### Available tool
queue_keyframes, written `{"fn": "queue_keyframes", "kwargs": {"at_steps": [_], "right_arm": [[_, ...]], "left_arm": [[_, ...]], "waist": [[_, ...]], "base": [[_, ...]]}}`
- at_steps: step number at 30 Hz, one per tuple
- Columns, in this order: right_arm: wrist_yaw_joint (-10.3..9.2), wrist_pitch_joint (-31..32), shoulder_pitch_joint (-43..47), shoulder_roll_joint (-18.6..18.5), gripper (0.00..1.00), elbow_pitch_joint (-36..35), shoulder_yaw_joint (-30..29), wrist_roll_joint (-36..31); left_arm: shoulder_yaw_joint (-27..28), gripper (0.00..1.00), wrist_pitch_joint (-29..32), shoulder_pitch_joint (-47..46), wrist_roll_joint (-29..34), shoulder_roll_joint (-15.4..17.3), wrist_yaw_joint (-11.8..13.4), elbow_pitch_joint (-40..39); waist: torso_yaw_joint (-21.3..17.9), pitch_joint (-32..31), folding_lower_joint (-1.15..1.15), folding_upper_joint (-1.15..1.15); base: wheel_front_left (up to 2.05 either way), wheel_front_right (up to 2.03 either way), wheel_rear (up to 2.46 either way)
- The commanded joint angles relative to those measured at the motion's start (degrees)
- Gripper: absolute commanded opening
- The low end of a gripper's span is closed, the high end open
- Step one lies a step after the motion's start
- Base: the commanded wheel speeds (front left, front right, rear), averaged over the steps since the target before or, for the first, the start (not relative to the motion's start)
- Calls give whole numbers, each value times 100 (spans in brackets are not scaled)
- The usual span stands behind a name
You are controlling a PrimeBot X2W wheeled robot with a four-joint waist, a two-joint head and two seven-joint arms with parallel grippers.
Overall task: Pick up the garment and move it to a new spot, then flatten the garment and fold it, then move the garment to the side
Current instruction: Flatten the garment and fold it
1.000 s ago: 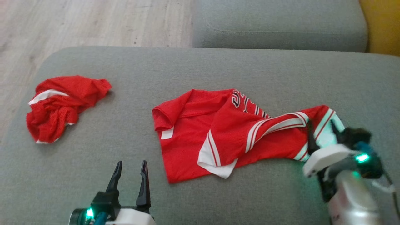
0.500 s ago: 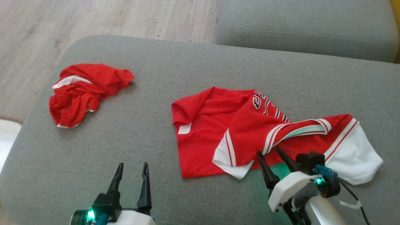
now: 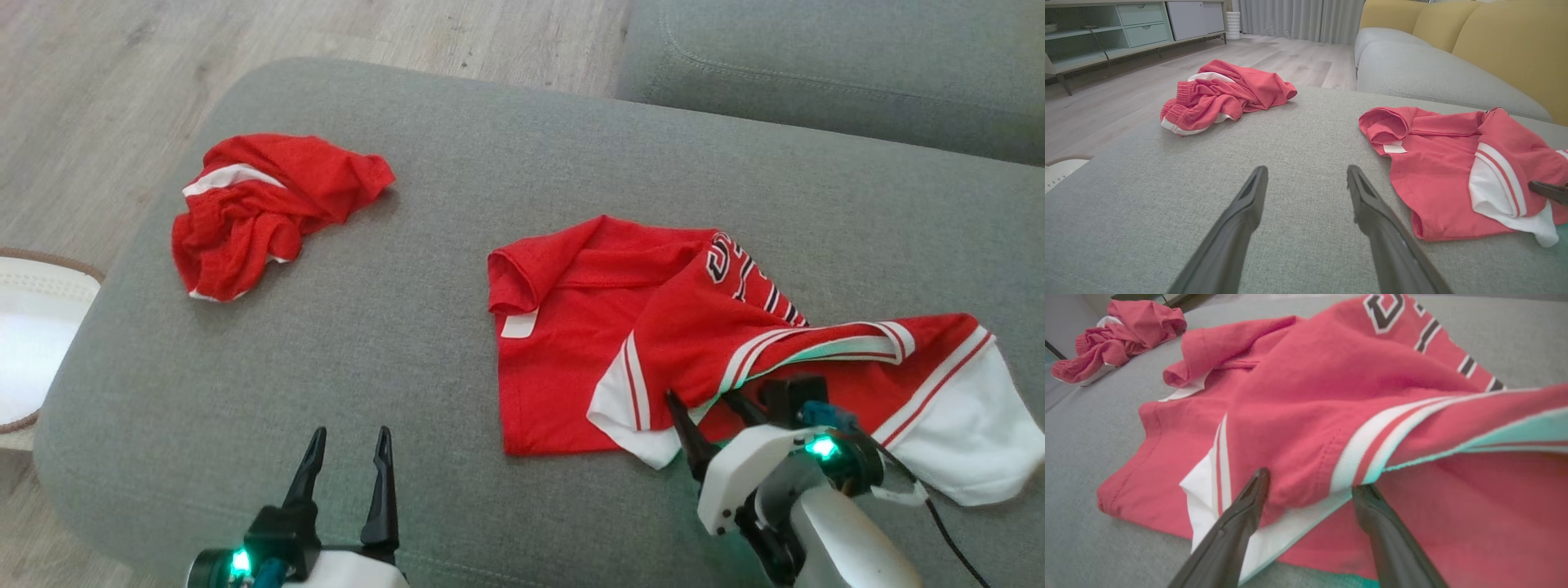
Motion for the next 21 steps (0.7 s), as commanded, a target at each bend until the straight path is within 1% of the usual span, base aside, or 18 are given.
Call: {"fn": "queue_keyframes", "kwargs": {"at_steps": [1,2,3,4,5,8,12,16,21], "right_arm": [[37,-100,-249,-7,100,-136,170,27],[37,-140,-287,-7,100,-133,206,63],[37,-174,-326,-7,71,-135,248,92],[37,-186,-362,-7,19,-140,306,112],[37,-200,-398,-7,0,-159,361,141],[37,-277,-543,-7,0,-291,453,235],[37,-363,-901,-7,0,-486,280,237],[37,-305,-1476,-7,0,-385,-324,-102],[37,-171,-2335,-35,0,138,-1442,-867]], "left_arm": [[188,100,-90,-271,-11,22,-3,-136],[188,100,-92,-266,-10,20,-2,-133],[189,100,-93,-259,-9,19,0,-131],[191,100,-94,-251,-8,19,1,-128],[192,100,-95,-244,-9,20,3,-123],[196,100,-97,-237,-13,16,4,-115],[210,100,-101,-225,-15,13,18,-127],[208,100,-104,-252,-5,-13,9,-143],[184,100,-108,-370,30,-72,-56,-129]], "waist": [[5,-4,0,0],[6,-7,0,0],[3,-12,0,0],[-1,-19,0,0],[-8,-26,0,0],[-40,-38,0,0],[-109,-33,0,0],[-137,33,0,0],[-73,211,0,0]], "base": [[0,0,0],[0,0,0],[0,0,0],[0,0,0],[0,0,0],[0,0,0],[0,0,0],[0,0,0],[0,0,0]]}}
